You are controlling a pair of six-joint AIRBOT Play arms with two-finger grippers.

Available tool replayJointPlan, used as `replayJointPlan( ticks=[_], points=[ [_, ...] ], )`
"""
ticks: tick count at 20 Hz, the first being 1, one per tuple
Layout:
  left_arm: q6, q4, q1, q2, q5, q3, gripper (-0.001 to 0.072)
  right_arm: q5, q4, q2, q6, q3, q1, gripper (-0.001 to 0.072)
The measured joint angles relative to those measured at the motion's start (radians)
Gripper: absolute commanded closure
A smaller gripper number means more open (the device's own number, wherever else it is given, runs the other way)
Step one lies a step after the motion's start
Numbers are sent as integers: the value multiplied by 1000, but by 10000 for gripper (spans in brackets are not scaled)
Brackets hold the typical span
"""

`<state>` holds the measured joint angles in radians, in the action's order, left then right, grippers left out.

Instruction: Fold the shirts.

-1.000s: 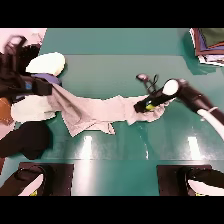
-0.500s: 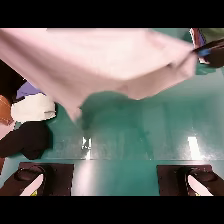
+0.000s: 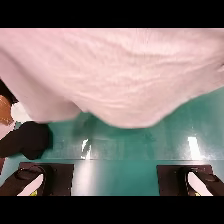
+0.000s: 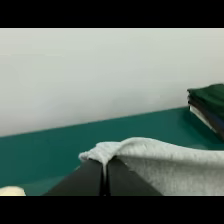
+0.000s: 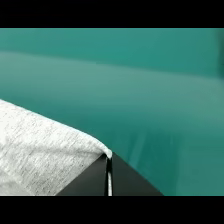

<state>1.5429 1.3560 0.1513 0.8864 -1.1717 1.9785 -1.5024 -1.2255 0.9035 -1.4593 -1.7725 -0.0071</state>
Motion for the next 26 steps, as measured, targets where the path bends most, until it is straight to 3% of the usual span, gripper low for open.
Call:
replayJointPlan(
  ticks=[6, 11, 12, 13, 14, 20, 26],
  points=[
    [-26, 42, 0, 322, -58, -192, 686, -49, -2, 313, -32, 116, 58, 702],
    [-31, 51, 1, 620, 3, -235, 684, 54, 0, 576, -11, 163, 72, 683],
    [-31, 51, 1, 661, 19, -238, 589, 68, 1, 620, -5, 148, 72, 507],
    [-33, 55, 1, 691, 26, -240, 287, 77, 2, 654, -2, 128, 72, 346],
    [-33, 59, 0, 713, 37, -242, 159, 77, 2, 688, 3, 103, 73, 346],
    [-29, 61, -55, 708, -61, -216, 158, 24, 143, 721, 34, 48, 36, 346],
    [-28, 50, -169, 499, -184, -510, 157, 3, 277, 510, 76, 338, -5, 346]
  ],
)
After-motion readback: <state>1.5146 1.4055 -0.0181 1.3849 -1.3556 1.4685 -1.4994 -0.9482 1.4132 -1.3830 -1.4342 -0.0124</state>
